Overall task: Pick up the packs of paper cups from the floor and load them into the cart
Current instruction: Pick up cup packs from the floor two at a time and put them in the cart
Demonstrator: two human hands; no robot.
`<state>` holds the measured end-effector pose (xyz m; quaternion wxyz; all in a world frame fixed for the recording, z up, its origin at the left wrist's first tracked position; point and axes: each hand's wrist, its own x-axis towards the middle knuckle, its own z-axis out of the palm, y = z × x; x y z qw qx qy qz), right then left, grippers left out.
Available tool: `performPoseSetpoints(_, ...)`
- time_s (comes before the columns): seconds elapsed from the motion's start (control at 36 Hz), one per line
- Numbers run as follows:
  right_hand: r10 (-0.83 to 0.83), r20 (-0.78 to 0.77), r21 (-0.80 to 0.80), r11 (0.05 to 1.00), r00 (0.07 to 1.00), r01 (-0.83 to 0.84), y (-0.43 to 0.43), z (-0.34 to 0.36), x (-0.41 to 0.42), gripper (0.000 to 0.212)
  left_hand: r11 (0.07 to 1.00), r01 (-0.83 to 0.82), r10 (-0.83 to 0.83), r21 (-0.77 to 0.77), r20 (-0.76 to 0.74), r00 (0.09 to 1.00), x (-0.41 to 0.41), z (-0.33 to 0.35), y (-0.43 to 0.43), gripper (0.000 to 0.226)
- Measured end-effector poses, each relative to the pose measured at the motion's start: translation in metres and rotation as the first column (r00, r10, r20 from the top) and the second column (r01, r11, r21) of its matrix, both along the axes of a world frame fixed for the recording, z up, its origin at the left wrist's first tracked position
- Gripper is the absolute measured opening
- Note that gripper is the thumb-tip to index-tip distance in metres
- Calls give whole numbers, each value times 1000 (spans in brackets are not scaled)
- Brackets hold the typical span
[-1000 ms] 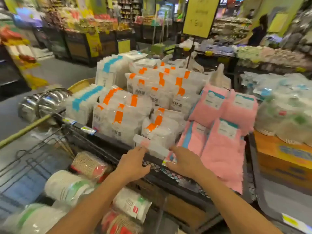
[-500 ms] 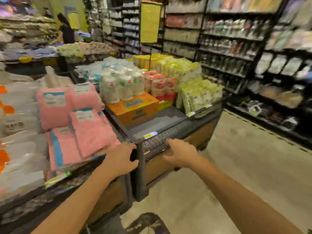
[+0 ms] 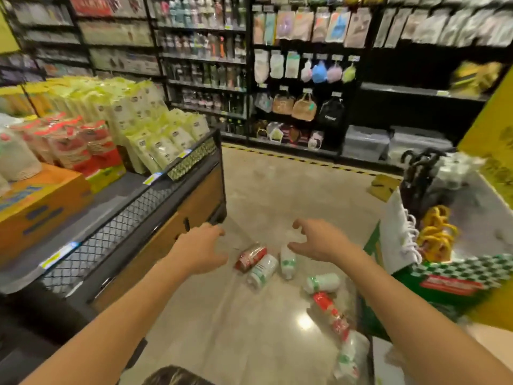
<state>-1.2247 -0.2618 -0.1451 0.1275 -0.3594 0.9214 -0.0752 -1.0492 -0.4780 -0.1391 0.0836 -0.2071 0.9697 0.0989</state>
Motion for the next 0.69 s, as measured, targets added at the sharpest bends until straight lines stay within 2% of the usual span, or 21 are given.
performPoseSetpoints(0.19, -132, 51, 36, 991, 990, 130, 85, -24, -88, 64, 992, 108, -109, 62, 28, 994, -125, -24, 66, 63)
performPoseSetpoints(0.33, -203, 99, 68, 978, 974, 197, 106, -40, -135, 64, 982, 137, -147, 127, 70, 987, -182, -46, 79, 58)
performPoseSetpoints(0.5, -265, 144, 70, 964, 953, 258, 88, -66, -192, 64, 974, 166, -186, 156, 124, 975, -251, -74, 53, 60)
performPoseSetpoints(0.69, -323, 217, 92, 946, 921, 310, 25, -117, -272, 64, 955, 164, -202, 248, 134, 970, -349, -124, -13, 60)
